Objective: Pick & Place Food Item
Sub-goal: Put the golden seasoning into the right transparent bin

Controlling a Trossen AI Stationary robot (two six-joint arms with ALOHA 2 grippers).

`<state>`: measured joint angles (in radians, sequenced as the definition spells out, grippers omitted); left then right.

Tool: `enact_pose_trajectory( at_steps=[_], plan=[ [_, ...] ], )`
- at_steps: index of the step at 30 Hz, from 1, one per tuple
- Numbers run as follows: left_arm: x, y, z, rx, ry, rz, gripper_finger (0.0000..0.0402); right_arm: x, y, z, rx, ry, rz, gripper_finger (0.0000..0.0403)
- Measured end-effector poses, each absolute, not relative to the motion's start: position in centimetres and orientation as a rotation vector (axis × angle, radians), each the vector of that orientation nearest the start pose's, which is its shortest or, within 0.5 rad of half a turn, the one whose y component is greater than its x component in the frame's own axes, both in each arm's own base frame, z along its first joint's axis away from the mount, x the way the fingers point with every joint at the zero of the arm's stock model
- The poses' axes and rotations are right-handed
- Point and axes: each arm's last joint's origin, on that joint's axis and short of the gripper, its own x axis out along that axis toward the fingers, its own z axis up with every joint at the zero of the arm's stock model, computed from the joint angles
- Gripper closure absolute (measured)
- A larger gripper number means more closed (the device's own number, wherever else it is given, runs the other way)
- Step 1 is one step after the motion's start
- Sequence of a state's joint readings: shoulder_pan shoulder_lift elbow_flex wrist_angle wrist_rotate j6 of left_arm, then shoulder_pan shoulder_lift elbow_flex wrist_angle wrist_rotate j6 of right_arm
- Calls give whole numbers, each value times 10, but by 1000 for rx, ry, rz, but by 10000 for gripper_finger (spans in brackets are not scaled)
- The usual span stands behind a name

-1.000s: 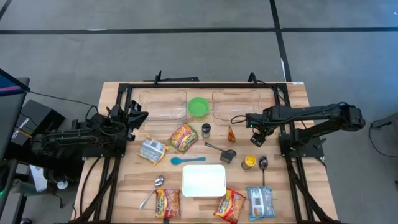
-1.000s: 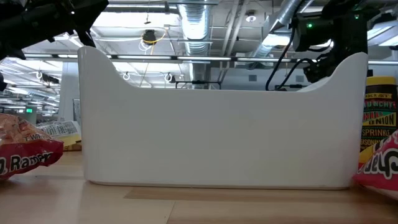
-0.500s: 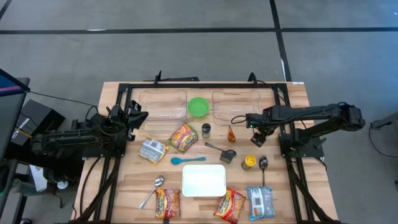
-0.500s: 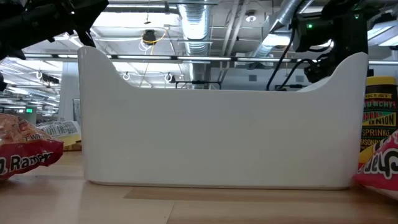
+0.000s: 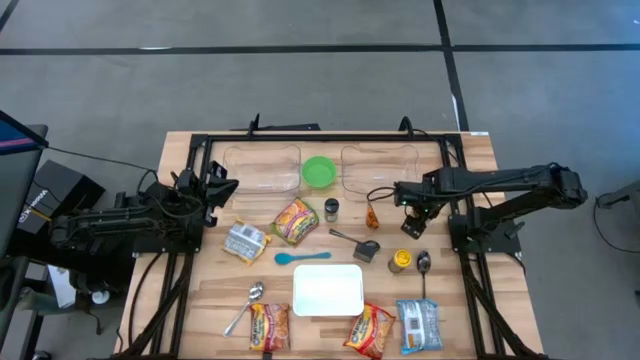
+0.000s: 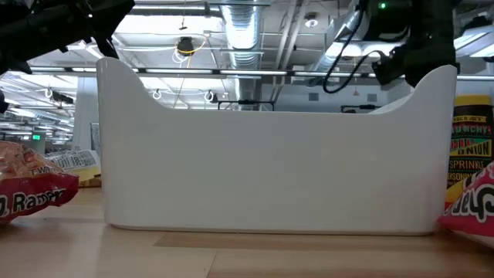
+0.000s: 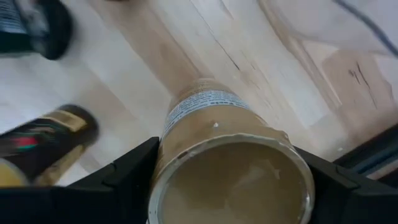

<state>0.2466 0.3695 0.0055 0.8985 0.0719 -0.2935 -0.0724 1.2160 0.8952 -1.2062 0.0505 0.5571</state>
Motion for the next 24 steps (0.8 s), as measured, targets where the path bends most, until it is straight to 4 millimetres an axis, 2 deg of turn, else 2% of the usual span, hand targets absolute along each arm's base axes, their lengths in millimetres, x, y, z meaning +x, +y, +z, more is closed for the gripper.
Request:
enact_pose_trajectory(
  at_steps=[7, 14, 24],
  plan=[
    [105, 24, 217, -201, -549, 91, 380, 191, -5, 257, 430, 1405, -462, 121],
    [105, 24, 217, -201, -549, 91, 380, 200, 2, 288, 418, 1298, -403, 121],
    [105, 24, 217, -201, -549, 92, 380, 206, -2, 331, 277, 1131, -408, 121]
  ],
)
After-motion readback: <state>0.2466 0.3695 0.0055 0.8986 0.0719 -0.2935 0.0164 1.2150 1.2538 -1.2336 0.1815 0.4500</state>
